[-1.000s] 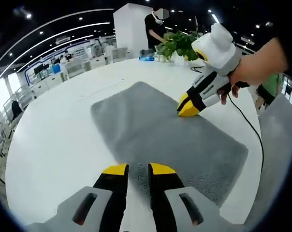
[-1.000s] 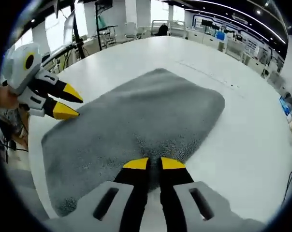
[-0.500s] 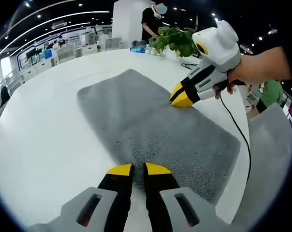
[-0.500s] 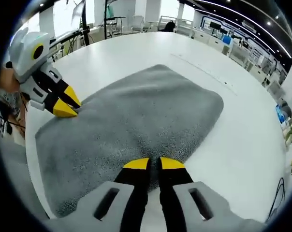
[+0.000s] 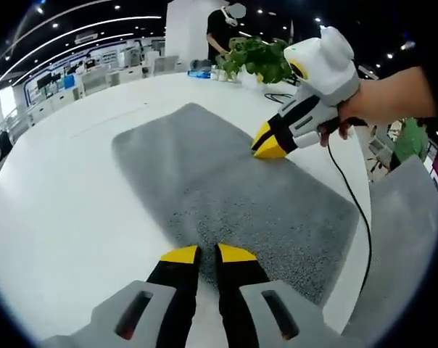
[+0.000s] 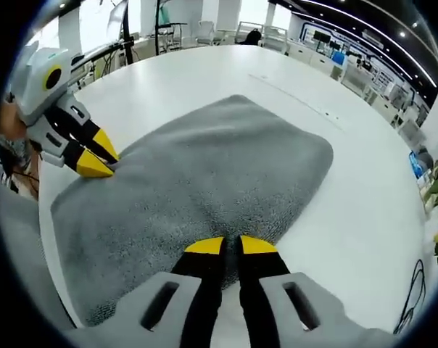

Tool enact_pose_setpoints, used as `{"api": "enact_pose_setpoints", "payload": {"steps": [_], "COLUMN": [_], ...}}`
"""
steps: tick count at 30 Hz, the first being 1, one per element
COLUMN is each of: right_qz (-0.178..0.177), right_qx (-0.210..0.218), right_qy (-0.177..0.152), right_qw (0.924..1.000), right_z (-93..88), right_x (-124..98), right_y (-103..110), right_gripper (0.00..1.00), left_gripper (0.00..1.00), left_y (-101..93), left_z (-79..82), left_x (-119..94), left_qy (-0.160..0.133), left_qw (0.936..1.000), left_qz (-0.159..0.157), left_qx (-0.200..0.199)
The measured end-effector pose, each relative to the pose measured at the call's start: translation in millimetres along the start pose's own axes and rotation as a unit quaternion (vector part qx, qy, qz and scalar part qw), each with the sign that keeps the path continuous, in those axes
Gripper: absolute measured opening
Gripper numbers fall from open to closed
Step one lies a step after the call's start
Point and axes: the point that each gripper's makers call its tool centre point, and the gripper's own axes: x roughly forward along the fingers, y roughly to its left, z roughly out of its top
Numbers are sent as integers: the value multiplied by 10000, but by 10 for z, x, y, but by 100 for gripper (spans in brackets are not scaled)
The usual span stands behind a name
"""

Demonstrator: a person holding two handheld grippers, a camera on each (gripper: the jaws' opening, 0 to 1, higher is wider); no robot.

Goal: Fold the towel on the table until its edges align and the towel forms a compact rectangular stack.

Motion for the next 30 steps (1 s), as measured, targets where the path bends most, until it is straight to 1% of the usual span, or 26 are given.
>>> {"api": "enact_pose_setpoints", "payload": {"steps": [3,6,10,12,16,18,19,20,22,23,25,26,27,29,30], "right_qz": [-13,-69,-176,-170,-117,-106,-91,-22,129,141,302,316,288,392,428], "right_qx": [-24,-56,-12,-5,-84,-61,44,279,478,497,440,338,339,382,353], "right_qy": [-1,-19,-96,-101,-75,-201,-277,-450,-572,-625,-759,-806,-784,-917,-914], "right_qw": [10000,10000,9998,9998,9999,9997,9996,9986,9971,9967,9957,9957,9959,9943,9943], "right_z": [-44,-122,-243,-275,-323,-328,-323,-306,-350,-380,-420,-457,-485,-473,-481], "right_x": [-20,-64,-140,-162,-211,-244,-258,-285,-342,-364,-394,-421,-441,-484,-496], "right_y": [-51,-120,-230,-264,-298,-310,-311,-294,-263,-260,-194,-179,-180,-139,-120], "right_gripper": [5,5,5,5,5,6,7,8,9,11,13,13,13,14,15], "left_gripper": [9,9,9,9,10,10,11,11,15,17,19,19,20,20,21], "left_y": [-53,-135,-298,-356,-427,-429,-427,-415,-410,-417,-432,-442,-466,-505,-523], "left_z": [31,89,146,159,191,206,211,221,240,243,237,236,236,229,224], "left_x": [40,105,181,197,236,241,239,242,209,193,156,142,120,101,90], "left_qy": [-3,24,27,37,87,125,137,140,100,85,93,93,84,97,108], "left_qw": [10000,9998,9999,9999,9999,9997,9997,9995,9991,9990,9988,9988,9987,9986,9985], "left_qz": [18,83,82,64,99,149,171,216,298,310,350,360,361,363,371], "left_qx": [-16,-180,-96,-107,57,111,133,195,301,303,316,328,339,370,400]}}
